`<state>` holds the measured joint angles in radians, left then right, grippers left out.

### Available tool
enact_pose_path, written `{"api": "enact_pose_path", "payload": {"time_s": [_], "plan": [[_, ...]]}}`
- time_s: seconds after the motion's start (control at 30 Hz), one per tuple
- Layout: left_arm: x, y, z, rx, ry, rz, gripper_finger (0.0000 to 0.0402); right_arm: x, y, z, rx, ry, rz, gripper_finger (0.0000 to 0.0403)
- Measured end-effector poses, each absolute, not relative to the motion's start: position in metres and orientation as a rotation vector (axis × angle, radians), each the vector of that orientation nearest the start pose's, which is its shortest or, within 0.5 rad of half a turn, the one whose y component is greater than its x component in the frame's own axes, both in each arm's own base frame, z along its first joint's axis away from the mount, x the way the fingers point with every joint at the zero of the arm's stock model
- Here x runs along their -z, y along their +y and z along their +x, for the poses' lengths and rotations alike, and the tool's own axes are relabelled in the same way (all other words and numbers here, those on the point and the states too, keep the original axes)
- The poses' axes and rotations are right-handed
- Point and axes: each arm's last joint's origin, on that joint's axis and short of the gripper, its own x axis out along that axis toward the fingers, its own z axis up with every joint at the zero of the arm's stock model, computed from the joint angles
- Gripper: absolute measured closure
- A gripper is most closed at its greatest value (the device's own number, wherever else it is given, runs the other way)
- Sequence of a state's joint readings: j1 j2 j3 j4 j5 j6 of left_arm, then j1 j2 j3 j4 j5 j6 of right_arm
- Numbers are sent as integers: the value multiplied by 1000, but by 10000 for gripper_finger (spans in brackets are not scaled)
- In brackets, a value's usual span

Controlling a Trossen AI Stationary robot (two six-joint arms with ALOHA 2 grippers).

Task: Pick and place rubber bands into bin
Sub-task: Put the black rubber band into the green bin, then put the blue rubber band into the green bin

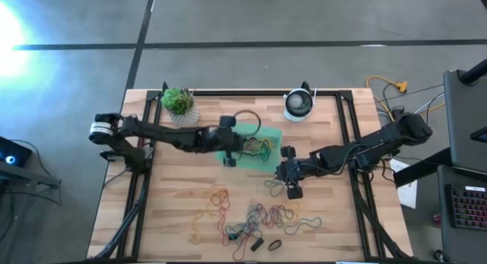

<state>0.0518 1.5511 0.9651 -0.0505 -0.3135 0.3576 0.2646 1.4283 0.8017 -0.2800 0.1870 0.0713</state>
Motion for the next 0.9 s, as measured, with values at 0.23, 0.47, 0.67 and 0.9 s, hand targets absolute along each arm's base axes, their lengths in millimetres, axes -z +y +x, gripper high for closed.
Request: {"api": "enact_pose_path", "payload": {"time_s": [0.23, 0.47, 0.67, 0.9], "plan": [[-223, 36, 326, -209, 697, 357, 344, -199, 66, 266, -45, 866, -148, 335], [-224, 35, 326, -206, 695, 357, 289, -195, 66, 264, -35, 877, -140, 333], [-232, 18, 313, -165, 758, 313, 281, -184, 66, 257, -49, 924, -55, 327], [-252, -29, 286, -63, 721, 222, 281, -171, 66, 249, -95, 972, -29, 317]]}}
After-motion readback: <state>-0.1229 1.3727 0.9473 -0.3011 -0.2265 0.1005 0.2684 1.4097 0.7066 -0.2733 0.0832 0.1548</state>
